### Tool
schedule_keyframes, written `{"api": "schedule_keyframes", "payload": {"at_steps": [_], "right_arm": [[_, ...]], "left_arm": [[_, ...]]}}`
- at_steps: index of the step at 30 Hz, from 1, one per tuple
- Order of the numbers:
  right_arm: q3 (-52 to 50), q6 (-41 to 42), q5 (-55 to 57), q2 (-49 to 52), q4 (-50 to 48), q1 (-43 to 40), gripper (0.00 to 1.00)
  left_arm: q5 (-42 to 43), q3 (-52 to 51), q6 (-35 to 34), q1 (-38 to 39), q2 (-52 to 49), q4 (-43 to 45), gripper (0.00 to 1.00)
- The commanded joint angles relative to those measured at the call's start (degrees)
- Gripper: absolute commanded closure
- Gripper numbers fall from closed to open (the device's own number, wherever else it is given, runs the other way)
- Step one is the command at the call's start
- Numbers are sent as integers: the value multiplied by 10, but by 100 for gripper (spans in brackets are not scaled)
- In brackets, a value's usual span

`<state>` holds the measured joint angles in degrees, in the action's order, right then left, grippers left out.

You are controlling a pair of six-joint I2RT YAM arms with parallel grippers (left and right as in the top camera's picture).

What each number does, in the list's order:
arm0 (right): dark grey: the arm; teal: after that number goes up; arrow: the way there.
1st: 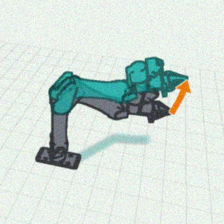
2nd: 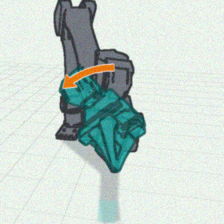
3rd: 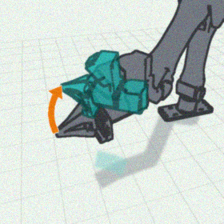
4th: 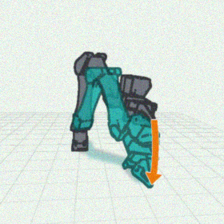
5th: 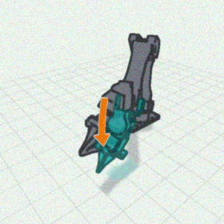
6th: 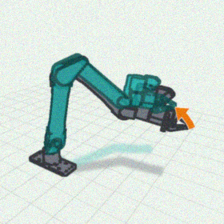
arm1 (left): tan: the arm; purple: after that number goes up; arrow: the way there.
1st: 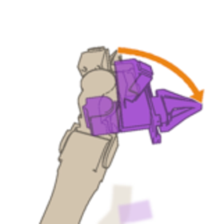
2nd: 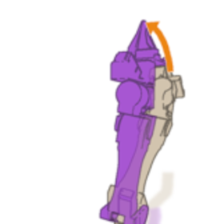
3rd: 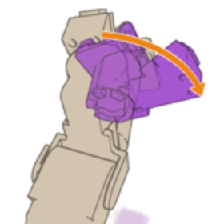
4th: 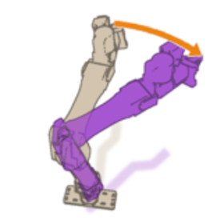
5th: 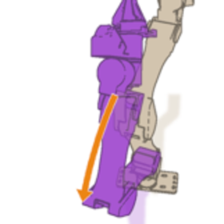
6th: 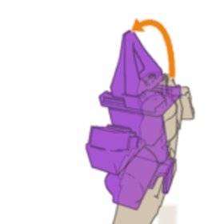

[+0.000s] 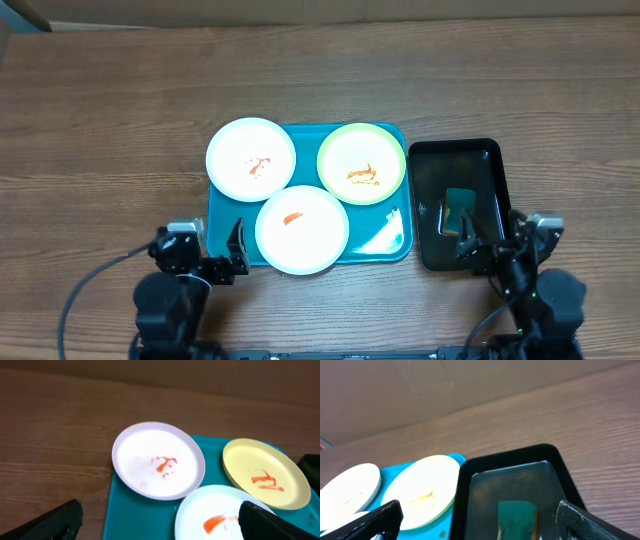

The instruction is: Clean dirty plates on tray and stack at the side

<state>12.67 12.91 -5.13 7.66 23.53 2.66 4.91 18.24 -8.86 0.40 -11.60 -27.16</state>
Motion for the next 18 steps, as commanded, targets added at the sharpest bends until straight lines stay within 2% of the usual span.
{"api": "schedule_keyframes", "payload": {"at_steps": [1, 7, 12, 18], "right_arm": [[99, 11, -8, 72, 36, -2, 0], [250, 10, -44, 245, 170, -2, 0], [376, 10, -46, 388, 304, -2, 0], [470, 6, -66, 506, 375, -2, 0]], "left_arm": [[10, 104, -1, 4, -90, -66, 0], [24, 271, -1, 4, -248, -228, 0], [24, 377, -1, 4, -343, -321, 0], [77, 404, -29, 4, -390, -350, 0]]}}
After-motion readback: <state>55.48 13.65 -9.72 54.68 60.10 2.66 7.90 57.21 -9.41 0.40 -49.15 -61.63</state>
